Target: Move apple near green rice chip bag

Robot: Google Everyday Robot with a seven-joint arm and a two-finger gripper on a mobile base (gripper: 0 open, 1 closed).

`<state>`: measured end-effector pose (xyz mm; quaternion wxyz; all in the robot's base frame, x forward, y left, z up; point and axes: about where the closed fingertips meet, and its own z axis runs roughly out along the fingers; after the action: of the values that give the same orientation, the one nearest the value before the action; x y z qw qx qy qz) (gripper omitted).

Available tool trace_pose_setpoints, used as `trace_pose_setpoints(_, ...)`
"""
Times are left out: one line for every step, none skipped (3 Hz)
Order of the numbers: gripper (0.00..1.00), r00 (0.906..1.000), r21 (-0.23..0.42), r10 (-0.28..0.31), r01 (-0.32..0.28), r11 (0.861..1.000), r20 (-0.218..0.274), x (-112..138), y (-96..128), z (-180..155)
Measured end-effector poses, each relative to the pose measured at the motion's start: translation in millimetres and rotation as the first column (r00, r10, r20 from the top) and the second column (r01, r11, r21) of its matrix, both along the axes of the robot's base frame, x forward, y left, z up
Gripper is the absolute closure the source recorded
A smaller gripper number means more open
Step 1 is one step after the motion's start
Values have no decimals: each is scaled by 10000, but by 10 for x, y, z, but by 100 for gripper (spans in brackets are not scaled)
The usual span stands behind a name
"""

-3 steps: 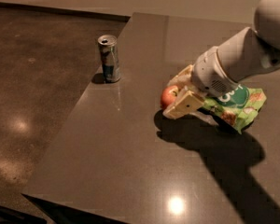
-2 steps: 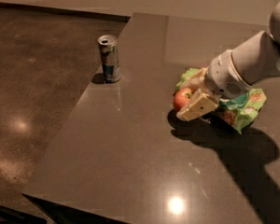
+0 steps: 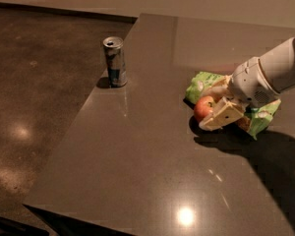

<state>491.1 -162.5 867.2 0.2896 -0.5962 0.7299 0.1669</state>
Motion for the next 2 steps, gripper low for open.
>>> trace_pose_setpoints(8, 9998, 131, 169, -170, 9998, 128, -50, -75, 23)
trace_pose_setpoints(0, 9997, 125, 207, -209, 9997, 147, -54, -65, 28)
